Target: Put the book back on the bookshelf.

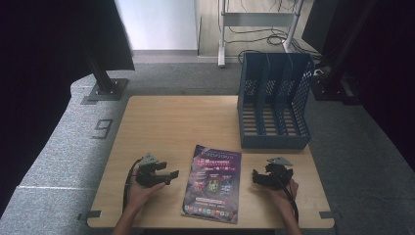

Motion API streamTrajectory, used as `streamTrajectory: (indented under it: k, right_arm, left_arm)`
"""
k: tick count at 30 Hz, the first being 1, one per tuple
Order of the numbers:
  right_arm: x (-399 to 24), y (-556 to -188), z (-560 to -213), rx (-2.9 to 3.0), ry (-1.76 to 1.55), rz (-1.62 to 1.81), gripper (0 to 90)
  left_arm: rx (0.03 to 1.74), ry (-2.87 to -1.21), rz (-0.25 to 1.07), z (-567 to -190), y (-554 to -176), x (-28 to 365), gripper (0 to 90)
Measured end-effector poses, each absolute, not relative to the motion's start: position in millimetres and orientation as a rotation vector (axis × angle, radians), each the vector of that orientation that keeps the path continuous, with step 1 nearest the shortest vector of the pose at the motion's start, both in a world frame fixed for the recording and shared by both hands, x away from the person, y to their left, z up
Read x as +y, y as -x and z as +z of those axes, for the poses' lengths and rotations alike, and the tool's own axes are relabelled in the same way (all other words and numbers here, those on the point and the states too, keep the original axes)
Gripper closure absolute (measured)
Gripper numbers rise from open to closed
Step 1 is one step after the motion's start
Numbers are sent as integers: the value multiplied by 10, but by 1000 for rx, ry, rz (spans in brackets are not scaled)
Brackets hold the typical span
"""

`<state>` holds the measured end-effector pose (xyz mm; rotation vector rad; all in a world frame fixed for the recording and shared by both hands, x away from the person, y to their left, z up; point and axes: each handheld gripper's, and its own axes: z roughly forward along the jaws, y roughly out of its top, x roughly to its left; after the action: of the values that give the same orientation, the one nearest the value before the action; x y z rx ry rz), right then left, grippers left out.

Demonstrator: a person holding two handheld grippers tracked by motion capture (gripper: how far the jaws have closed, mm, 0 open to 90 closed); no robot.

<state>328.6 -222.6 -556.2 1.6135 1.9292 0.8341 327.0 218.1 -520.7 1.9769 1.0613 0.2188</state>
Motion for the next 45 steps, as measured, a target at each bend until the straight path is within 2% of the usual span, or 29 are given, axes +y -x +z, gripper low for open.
streamTrajectory:
  k: [15,17,28,45]
  right_arm:
    - [-2232,-3264,-5557,1925,-1617,831,41]
    - [-2215,-3245,-5534,1911,-1608,833,129]
    - [-2092,-3158,-5395,1921,-1532,955,133]
    - [-1842,-3132,-5255,1977,-1460,1080,143]
  left_arm:
    - [1074,-1979,218,-5224,-3281,2201,292]
    - [1071,-1984,223,-5215,-3277,2211,291]
    - [1063,-1966,254,-5185,-3267,2204,306]
    - [1054,-2008,210,-5250,-3285,2086,300]
